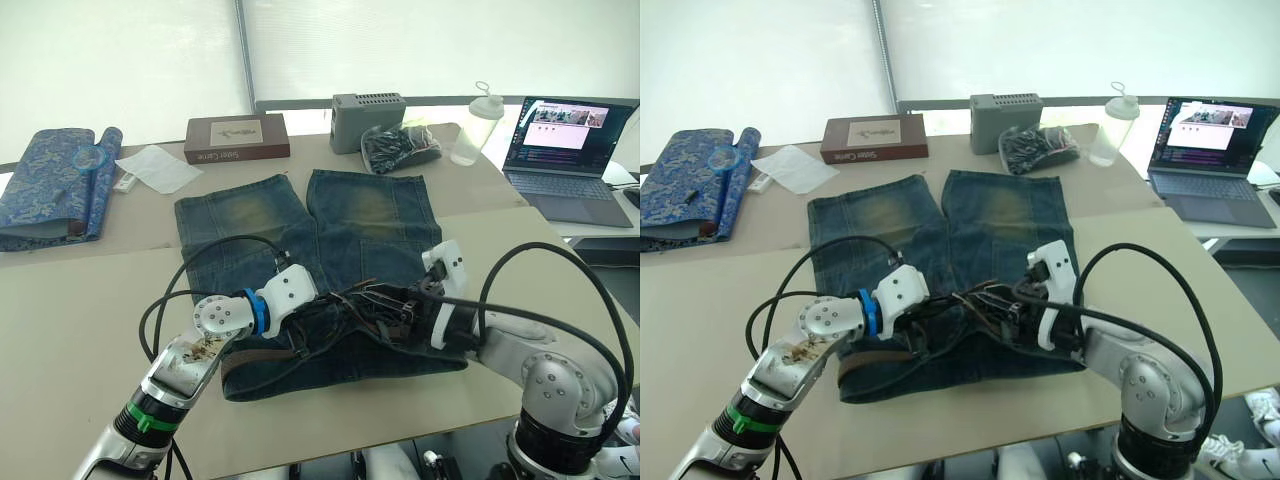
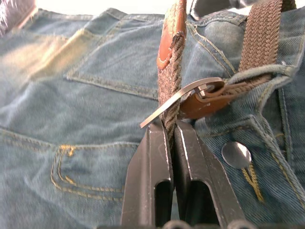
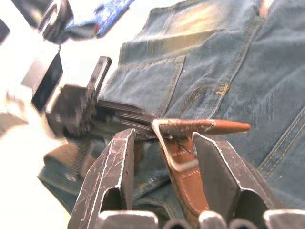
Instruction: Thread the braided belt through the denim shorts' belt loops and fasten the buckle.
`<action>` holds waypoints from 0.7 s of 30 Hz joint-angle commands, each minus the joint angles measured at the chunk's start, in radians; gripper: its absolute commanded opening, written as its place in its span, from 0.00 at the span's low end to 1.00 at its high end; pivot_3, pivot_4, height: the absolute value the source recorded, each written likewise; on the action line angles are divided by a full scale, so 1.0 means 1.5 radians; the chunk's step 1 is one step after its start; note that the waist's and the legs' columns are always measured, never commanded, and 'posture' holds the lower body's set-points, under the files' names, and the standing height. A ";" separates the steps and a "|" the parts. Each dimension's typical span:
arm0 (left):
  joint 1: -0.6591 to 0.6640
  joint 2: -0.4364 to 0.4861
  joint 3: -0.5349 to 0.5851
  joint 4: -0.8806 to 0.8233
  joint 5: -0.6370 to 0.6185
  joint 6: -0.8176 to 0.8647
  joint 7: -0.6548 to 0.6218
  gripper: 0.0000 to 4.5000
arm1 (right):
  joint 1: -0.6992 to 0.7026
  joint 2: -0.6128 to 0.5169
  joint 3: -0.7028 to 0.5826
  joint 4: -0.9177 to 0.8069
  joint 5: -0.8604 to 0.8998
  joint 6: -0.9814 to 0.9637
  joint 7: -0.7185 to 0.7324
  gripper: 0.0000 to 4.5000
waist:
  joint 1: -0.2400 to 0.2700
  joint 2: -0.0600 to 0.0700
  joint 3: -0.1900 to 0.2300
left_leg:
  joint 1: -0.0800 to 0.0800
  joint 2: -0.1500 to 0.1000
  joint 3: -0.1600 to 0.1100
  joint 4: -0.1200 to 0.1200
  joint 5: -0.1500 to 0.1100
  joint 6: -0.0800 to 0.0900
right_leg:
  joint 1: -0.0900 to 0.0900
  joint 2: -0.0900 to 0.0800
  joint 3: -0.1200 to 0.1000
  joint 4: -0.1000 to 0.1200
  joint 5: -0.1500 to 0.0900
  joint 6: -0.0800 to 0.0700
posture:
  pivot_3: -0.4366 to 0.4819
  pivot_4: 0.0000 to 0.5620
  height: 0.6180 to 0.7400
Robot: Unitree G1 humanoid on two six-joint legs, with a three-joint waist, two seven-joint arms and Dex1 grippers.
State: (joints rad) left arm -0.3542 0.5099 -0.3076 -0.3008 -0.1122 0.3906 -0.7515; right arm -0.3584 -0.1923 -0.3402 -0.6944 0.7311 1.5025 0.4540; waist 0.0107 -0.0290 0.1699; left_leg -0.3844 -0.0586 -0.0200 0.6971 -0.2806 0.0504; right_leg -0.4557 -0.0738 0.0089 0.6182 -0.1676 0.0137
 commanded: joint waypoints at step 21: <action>0.004 0.001 -0.019 0.032 0.100 -0.171 -0.003 0.00 | -0.049 0.169 -0.117 0.052 0.091 0.075 -0.262 0.48 | -0.006 0.001 -0.001 | 0.000 -0.001 0.001 0.000 0.000 0.000 | -0.001 0.001 0.000 0.002 0.000 0.000 | 0.48 0.27 1.00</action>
State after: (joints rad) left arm -0.3442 0.5123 -0.3323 -0.2449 0.0295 0.1721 -0.7565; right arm -0.4217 0.0610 -0.5058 -0.5987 0.8236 1.6075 0.0797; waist 0.0013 -0.0273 0.1690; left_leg -0.3839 -0.0604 -0.0189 0.6969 -0.2805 0.0504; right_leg -0.4569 -0.0730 0.0093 0.6218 -0.1678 0.0138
